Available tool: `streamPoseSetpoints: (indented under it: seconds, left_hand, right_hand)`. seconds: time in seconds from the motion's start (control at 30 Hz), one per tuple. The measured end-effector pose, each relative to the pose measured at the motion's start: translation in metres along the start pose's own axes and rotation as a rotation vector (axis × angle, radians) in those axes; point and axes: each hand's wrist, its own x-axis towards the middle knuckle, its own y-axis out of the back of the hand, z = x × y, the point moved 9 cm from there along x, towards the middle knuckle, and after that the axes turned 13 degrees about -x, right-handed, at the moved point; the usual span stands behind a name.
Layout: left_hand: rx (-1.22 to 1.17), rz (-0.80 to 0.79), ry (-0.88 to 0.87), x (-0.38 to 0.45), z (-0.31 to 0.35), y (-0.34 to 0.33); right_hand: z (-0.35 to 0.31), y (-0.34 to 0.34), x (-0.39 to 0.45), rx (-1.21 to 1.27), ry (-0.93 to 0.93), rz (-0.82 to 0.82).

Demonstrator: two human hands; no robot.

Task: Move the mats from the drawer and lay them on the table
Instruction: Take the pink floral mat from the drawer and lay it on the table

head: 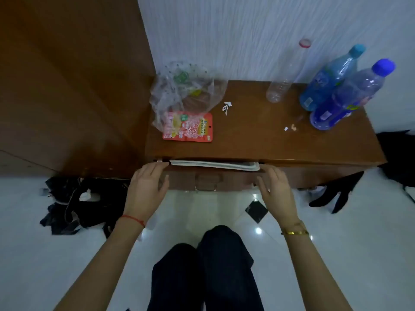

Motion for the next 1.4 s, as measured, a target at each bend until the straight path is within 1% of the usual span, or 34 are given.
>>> streamPoseSetpoints:
  seconds: [0.1, 0.23, 0.37, 0.47, 0.63, 0.9, 1.0, 1.2, 1.4]
  left_hand:
    - [0.027, 0.059, -0.072, 0.007, -0.027, -0.032]
    - [0.09, 0.111, -0.126, 0.011, -0.057, -0.068]
    - [0.115, 0.221, -0.155, 0.011, -0.073, -0.074]
    - [0.096, 0.274, -0.18, 0.006, -0.073, -0.073]
    - [0.054, 0.273, -0.183, -0.012, -0.07, -0.072]
    - [-0.022, 0.293, -0.261, -0.071, -0.071, -0.07]
    - [-0.035, 0.294, -0.295, -0.097, -0.069, -0.07]
    - [-0.017, 0.27, -0.281, -0.133, -0.071, -0.069]
    - [-0.016, 0.271, -0.287, -0.146, -0.069, -0.069]
  right_hand:
    - [0.02, -0.033, 0.002, -0.025, -0.002, 0.078]
    - [0.041, -0.069, 0.0, -0.035, 0.0, 0.167]
    - [0.047, -0.077, -0.003, -0.052, 0.013, 0.281]
    - [0.046, -0.08, -0.006, -0.052, 0.015, 0.325]
    - [0.046, -0.079, -0.025, -0.057, 0.032, 0.329]
    - [0.044, -0.072, -0.078, -0.039, 0.0, 0.37]
    - [0.043, -0.071, -0.105, -0.024, 0.017, 0.402]
    - [0.041, -0.068, -0.146, -0.018, 0.017, 0.414]
    - [0.039, -0.065, -0.157, -0.021, 0.015, 0.424]
